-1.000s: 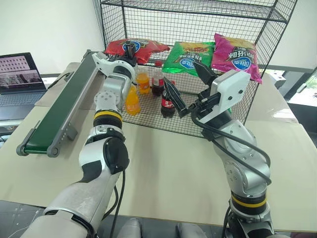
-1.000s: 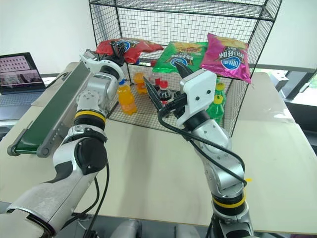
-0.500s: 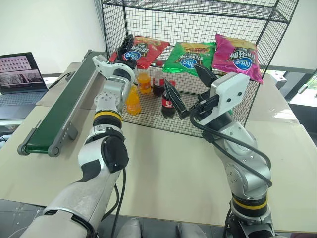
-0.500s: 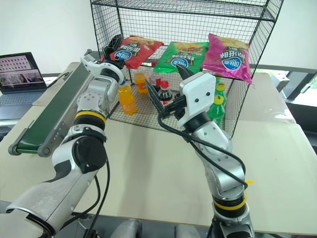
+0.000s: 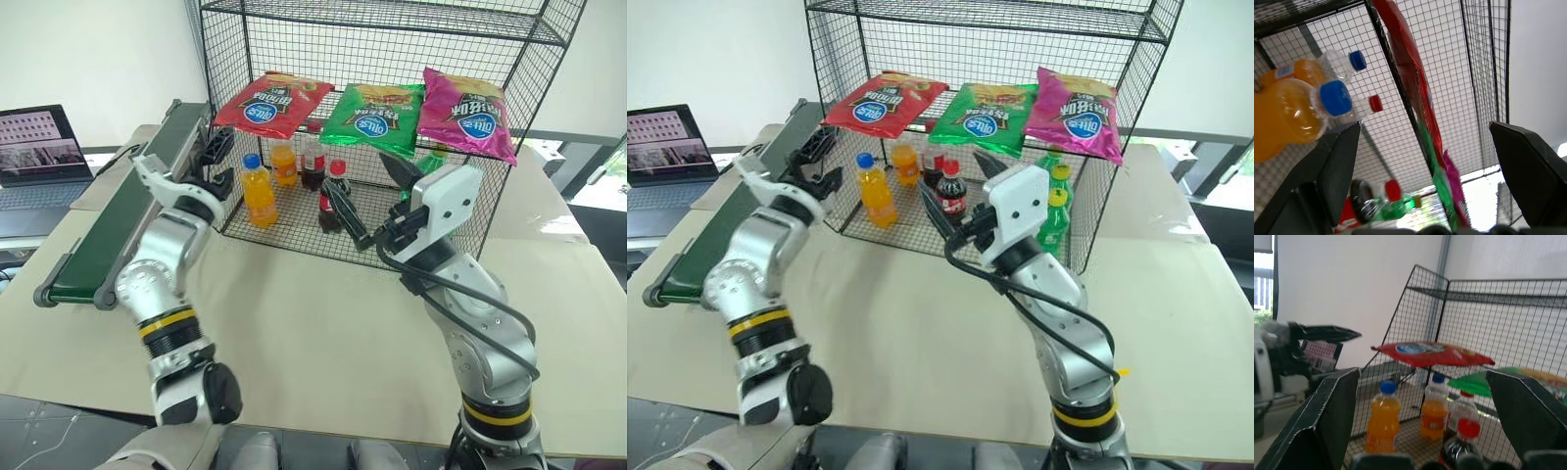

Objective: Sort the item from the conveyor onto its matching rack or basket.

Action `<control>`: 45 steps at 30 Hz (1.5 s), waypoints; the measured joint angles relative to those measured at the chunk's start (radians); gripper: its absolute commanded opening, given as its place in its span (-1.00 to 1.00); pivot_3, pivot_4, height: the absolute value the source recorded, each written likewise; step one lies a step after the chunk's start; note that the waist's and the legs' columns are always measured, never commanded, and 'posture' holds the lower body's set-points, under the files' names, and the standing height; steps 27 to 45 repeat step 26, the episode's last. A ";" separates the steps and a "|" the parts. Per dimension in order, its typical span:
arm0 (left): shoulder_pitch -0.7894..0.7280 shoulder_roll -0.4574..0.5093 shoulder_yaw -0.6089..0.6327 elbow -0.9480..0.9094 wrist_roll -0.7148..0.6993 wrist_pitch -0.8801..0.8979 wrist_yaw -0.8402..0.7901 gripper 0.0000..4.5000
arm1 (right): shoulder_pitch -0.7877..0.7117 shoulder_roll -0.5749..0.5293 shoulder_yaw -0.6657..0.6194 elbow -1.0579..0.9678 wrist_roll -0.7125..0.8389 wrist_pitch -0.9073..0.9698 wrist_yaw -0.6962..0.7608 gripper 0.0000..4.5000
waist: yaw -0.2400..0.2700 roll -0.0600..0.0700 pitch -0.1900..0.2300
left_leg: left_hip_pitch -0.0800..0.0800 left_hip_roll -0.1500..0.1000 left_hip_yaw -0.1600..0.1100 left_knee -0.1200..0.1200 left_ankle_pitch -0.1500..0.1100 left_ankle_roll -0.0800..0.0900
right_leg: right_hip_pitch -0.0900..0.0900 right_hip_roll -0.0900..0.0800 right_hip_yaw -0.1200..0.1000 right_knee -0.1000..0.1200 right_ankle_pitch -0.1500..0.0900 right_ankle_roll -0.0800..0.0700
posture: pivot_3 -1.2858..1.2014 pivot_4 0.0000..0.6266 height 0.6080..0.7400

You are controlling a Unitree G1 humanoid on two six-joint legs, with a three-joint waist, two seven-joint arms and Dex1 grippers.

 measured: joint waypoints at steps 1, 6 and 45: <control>0.051 0.066 -0.042 -0.059 0.034 0.027 -0.023 0.98 | 0.036 -0.008 -0.010 0.000 -0.002 0.000 0.000 1.00 | 0.001 0.000 0.000 | 0.000 0.000 0.000 0.000 0.000 0.000 | 0.000 0.000 0.000 0.000 0.000 0.000 | 0.03 -0.52 0.97; 0.277 0.248 -0.267 -0.209 0.333 -0.036 -0.184 0.98 | 0.184 -0.016 -0.016 0.025 -0.038 -0.028 -0.014 1.00 | 0.003 0.001 0.000 | 0.007 -0.002 0.002 -0.001 0.001 -0.003 | 0.005 -0.002 0.001 -0.003 0.000 0.000 | 0.03 -0.52 0.97; 0.462 0.157 -0.595 0.154 1.052 -0.678 -0.546 0.98 | 0.460 0.096 -0.100 0.267 -0.189 -0.315 -0.176 1.00 | -0.006 0.003 -0.002 | 0.000 0.000 0.003 -0.002 0.000 0.000 | 0.000 -0.001 0.002 -0.003 -0.002 -0.001 | 0.03 -0.52 0.97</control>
